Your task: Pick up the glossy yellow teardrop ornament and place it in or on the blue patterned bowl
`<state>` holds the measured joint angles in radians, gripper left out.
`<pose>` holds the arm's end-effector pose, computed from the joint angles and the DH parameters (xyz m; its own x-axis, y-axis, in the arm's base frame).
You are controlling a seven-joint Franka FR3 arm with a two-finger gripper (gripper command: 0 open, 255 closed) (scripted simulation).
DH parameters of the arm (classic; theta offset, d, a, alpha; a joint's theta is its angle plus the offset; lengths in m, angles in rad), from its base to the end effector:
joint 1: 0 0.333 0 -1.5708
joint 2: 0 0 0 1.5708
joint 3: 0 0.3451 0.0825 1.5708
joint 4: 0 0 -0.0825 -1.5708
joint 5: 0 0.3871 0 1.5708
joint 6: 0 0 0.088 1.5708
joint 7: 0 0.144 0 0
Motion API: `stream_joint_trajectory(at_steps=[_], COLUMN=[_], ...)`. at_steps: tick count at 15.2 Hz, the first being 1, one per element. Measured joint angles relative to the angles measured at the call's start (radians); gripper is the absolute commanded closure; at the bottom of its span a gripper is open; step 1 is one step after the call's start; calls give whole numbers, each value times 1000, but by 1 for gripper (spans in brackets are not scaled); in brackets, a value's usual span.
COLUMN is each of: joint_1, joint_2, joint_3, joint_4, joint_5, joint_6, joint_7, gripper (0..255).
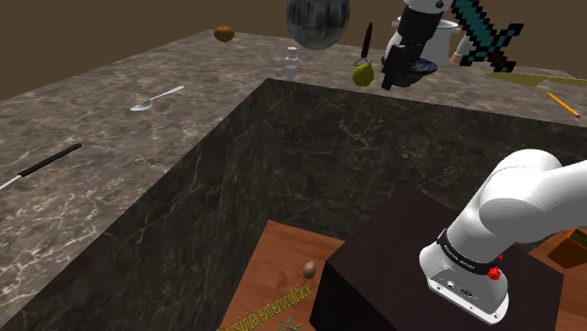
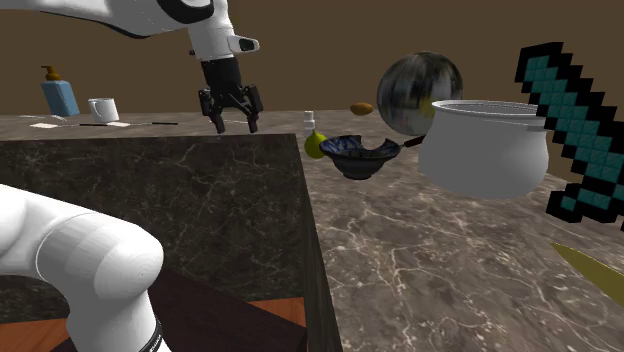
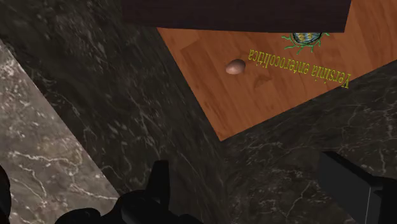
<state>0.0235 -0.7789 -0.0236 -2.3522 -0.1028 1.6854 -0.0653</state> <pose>0.3073 -0.0158 0.5852 0.9911 0.0815 0.1054 0.0718 -0.9931 0.0932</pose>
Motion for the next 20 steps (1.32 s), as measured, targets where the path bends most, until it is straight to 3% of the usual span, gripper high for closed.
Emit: stream_joint_trajectory(at_steps=[4,11,18,20], joint_1=[-11,-43,-83,-90], joint_2=[102,466,822,860], joint_3=[-20,-91,-147,-153], joint_4=[72,395,762,785], joint_5=[-8,-22,-7,-5], joint_6=[-10,-98,-242,-241], joint_7=[-12,-70,-134,-141], gripper=[0,0,0,0])
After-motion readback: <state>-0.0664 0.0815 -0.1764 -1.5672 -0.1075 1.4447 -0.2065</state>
